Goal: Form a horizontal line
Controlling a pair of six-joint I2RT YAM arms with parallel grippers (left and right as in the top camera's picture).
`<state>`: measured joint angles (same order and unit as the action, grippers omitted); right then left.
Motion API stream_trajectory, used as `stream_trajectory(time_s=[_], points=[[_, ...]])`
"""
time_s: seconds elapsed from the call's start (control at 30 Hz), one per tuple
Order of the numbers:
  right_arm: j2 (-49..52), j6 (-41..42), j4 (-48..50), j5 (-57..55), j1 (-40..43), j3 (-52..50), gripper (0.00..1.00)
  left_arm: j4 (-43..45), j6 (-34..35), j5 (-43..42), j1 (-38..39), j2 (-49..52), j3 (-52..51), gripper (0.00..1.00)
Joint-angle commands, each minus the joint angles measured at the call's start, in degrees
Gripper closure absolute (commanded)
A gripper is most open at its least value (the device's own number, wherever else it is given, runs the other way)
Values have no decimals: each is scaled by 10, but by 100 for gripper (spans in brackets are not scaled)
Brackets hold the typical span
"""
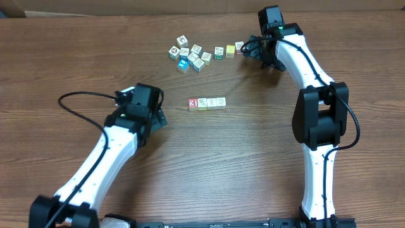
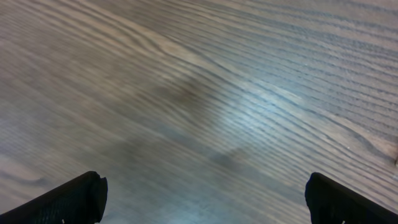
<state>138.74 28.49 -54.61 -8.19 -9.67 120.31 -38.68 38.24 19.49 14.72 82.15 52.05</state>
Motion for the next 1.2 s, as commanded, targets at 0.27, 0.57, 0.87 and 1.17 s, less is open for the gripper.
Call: stream_trajectory(time_s=[0.27,0.57,0.87,1.17], points=[[-8,0,3,-8,1,-3,0,147,-76,-49,-76,-89,-155,0],[-8,0,3,-8,1,-3,0,267,-181,-160,-140,-139,-232,0],[-8,0,3,-8,1,-3,0,275,-177,-192,-159,-174,-282,0],[-8,0,3,-8,1,-3,0,407,-231,-202,-167,-185,-354,0]])
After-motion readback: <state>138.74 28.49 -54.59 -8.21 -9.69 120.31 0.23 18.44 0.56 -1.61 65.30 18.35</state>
